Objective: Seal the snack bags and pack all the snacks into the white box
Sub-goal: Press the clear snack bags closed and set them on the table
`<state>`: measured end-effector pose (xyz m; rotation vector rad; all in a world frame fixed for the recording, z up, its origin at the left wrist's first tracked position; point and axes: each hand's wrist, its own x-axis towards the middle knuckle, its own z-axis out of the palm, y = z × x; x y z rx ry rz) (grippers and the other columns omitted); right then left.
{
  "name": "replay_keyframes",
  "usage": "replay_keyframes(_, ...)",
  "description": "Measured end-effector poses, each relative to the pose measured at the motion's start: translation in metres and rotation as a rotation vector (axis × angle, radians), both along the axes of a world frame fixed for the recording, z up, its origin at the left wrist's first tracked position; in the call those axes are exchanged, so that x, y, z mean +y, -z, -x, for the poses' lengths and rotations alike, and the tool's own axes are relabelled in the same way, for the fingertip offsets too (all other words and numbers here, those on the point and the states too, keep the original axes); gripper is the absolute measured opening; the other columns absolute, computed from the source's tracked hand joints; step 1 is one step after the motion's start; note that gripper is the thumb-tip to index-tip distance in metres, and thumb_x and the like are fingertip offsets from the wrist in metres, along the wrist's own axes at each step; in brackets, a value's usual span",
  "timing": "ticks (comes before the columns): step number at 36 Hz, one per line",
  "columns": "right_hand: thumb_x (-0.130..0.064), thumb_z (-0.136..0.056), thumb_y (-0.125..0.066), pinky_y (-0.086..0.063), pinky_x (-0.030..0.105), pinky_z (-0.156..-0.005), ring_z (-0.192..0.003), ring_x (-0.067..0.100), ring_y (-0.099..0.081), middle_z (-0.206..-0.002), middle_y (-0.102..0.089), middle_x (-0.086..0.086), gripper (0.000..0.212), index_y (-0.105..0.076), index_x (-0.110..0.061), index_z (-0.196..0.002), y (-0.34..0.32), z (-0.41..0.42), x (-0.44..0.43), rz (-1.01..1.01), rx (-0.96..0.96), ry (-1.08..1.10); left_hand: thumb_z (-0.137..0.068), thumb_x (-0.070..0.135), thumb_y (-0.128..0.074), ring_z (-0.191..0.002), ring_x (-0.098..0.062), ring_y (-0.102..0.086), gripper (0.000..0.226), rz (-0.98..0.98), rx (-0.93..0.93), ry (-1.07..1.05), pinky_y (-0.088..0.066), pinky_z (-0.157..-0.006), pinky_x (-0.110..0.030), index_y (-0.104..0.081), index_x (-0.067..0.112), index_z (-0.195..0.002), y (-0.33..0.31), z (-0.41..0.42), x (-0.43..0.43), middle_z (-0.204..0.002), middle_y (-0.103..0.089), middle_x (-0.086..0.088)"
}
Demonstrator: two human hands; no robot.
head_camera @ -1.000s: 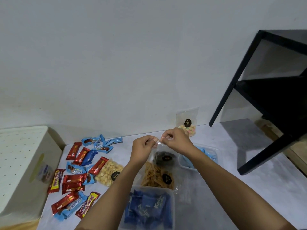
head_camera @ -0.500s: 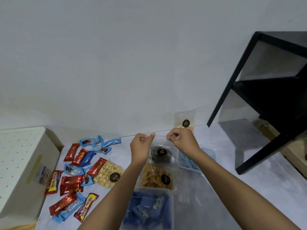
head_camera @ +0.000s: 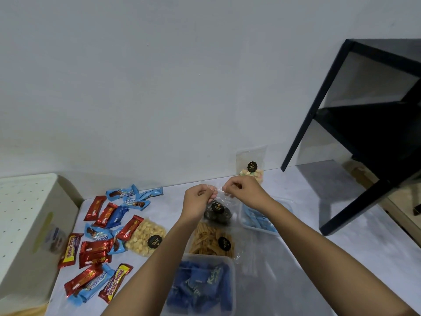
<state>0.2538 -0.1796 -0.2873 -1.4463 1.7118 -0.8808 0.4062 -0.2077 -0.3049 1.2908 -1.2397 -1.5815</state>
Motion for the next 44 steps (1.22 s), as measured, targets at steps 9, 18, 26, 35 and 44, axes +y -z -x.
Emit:
replay_keyframes(9,-0.022,-0.084,-0.067,-0.051,0.028,-0.062,-0.054,0.009,-0.060,-0.056,-0.064,-0.002,0.019,-0.068,-0.010,-0.069,-0.003,-0.006,-0.009,-0.009,0.048,0.025,-0.091,0.003,-0.054,-0.064,-0.007,-0.060,0.013,0.064,-0.041,0.092,-0.051,-0.064,-0.011,-0.065,-0.003,-0.089,-0.001,-0.003,-0.008,-0.075,-0.065,-0.009)
replay_keyframes(18,-0.006,-0.083,-0.061,-0.048,0.013,-0.058,-0.061,0.007,-0.060,-0.070,-0.067,0.001,0.013,-0.069,-0.009,-0.073,-0.013,0.020,-0.003,-0.134,0.073,-0.070,-0.089,0.006,-0.058,-0.067,-0.011,-0.060,0.015,0.035,-0.053,0.021,-0.051,-0.069,-0.015,-0.067,-0.005,-0.093,0.003,-0.005,-0.019,-0.075,-0.066,-0.007)
replay_keyframes(26,-0.007,-0.077,-0.074,-0.045,0.006,-0.062,-0.063,-0.001,-0.054,-0.075,-0.060,-0.002,0.013,-0.070,-0.009,-0.090,-0.017,0.026,-0.004,-0.076,0.067,-0.127,-0.088,0.016,-0.061,-0.073,-0.014,-0.061,0.016,0.097,-0.096,-0.051,-0.051,-0.072,-0.019,-0.069,0.002,-0.089,0.005,0.002,-0.024,-0.075,-0.066,-0.004)
replay_keyframes(35,-0.008,-0.083,-0.067,-0.045,0.010,-0.069,-0.079,0.012,-0.061,-0.088,-0.072,0.009,0.011,-0.073,-0.009,-0.092,-0.006,0.040,-0.036,0.037,0.124,-0.014,-0.087,0.020,-0.063,-0.097,-0.008,-0.052,0.029,0.382,-0.310,-0.127,-0.044,-0.082,-0.016,-0.056,0.018,-0.115,0.008,0.001,-0.043,-0.108,-0.054,0.006)
replay_keyframes(44,-0.004,-0.076,-0.072,-0.053,0.030,-0.073,-0.071,0.020,-0.063,-0.077,-0.069,0.017,0.005,-0.070,0.000,-0.079,0.006,0.060,-0.073,0.198,0.006,0.202,-0.085,0.011,-0.065,-0.073,0.011,-0.059,0.007,0.454,-0.285,-0.149,-0.045,-0.070,-0.003,-0.067,0.016,-0.090,0.005,0.017,-0.075,-0.080,-0.065,0.013)
